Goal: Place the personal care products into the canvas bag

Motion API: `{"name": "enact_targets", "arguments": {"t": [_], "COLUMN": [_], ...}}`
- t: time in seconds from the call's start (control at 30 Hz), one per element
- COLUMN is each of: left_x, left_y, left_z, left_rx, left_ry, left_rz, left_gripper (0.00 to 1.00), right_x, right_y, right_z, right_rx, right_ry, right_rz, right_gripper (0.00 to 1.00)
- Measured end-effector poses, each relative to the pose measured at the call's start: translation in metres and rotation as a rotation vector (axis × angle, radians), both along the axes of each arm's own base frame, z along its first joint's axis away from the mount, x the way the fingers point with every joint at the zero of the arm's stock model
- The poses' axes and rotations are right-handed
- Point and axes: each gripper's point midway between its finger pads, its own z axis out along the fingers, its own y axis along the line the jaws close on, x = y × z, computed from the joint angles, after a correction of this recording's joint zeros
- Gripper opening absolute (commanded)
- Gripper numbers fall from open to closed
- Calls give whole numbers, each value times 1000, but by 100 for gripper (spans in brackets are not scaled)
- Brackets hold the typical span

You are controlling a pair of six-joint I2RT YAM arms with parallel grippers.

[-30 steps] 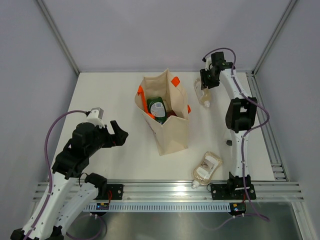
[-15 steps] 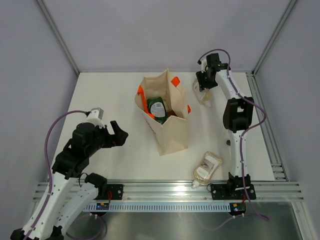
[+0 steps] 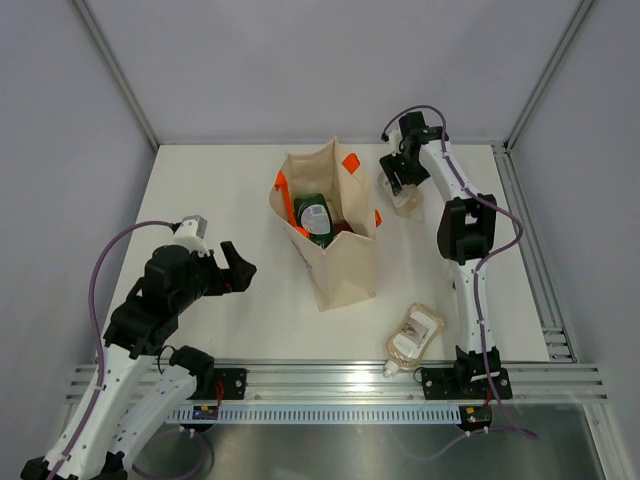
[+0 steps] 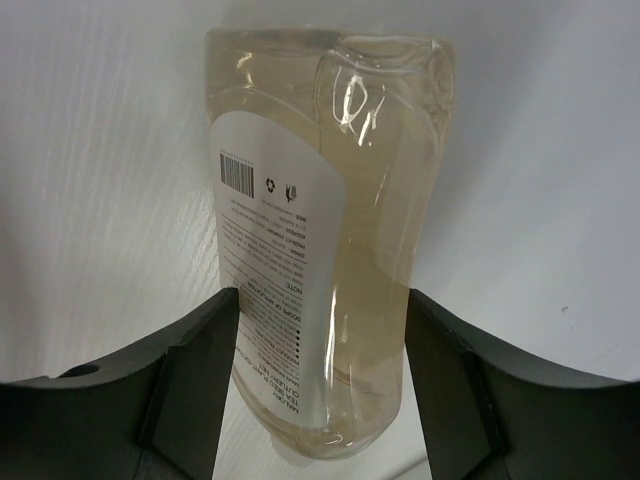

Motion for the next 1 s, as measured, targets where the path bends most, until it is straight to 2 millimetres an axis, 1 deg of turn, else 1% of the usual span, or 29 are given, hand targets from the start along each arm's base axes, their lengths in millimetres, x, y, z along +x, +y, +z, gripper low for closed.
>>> {"name": "enact_targets", "arguments": {"t": [0.1,0.17,0.2,0.23,0.27,0.37,0.4,0.5,0.53,0.6,0.8,0.87,0.97,1.0], "left_x": [0,0,0,0,0,0,0,0,0,-1,-2,-4,-5,-5], "left_y": [0,0,0,0,0,0,0,0,1,1,1,2,3,3], "left_z": [0,0,1,1,2,3,4,4,4,5,8,9,14,16], "left_rx": [0,1,1,1,2,3,3,3,3,1,-3,-4,-10,-12], "left_ry": [1,1,-1,-3,-6,-11,-12,-13,-14,-18,-30,-36,-51,-57], "left_rz": [0,0,-1,-1,-2,-4,-4,-4,-5,-5,-5,-5,-5,-5], "left_gripper": [99,99,99,99,99,99,99,99,99,99,99,99,99,99], "right_x": [-2,-4,-5,-6,-7,-11,-13,-21,-24,-28,-37,-45,-59,-64], "right_y": [3,5,6,8,8,11,12,13,14,15,17,17,17,17], "right_z": [-2,-1,-1,0,0,1,0,1,1,1,-1,-8,-28,-35], "right_rx": [-34,-61,-75,-84,-101,-146,-162,-215,-232,-259,-274,-266,-261,-256], "right_ry": [0,-10,-14,-18,-23,-45,-52,-68,-73,-76,-49,-8,81,114], "right_rz": [15,20,23,27,29,35,39,50,54,63,83,93,107,108], "right_gripper": [66,61,53,49,48,48,48,54,58,61,71,72,78,78]}}
